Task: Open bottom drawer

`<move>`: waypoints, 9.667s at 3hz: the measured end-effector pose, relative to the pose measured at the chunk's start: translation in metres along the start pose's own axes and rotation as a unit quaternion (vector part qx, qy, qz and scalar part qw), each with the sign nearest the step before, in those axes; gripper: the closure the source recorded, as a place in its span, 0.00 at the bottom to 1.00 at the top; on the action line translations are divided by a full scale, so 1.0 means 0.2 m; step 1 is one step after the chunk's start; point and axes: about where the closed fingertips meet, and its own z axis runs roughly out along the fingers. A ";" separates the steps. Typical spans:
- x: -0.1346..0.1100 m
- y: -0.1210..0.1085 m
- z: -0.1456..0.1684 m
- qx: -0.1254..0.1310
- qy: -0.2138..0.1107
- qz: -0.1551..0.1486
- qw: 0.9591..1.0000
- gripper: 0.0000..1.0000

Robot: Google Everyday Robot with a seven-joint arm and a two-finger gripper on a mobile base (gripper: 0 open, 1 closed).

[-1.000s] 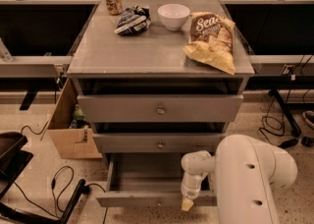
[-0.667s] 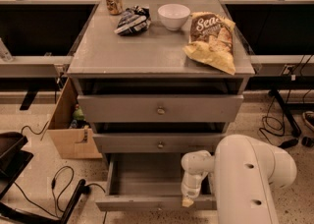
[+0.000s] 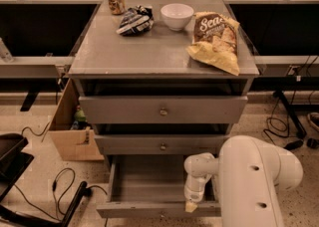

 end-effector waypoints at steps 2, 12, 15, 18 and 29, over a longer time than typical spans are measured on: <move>-0.01 0.01 -0.01 -0.004 0.000 0.004 1.000 1.00; -0.07 0.02 -0.11 -0.020 -0.007 0.025 0.999 0.36; -0.06 0.00 -0.11 -0.021 -0.003 0.030 0.999 0.00; 0.00 0.27 -0.02 -0.066 -0.015 0.061 0.996 0.72; 0.18 0.49 -0.48 0.033 -0.047 0.074 0.996 0.00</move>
Offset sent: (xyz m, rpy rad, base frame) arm -0.2809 -0.0456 0.1195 -0.1326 0.4230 -0.1169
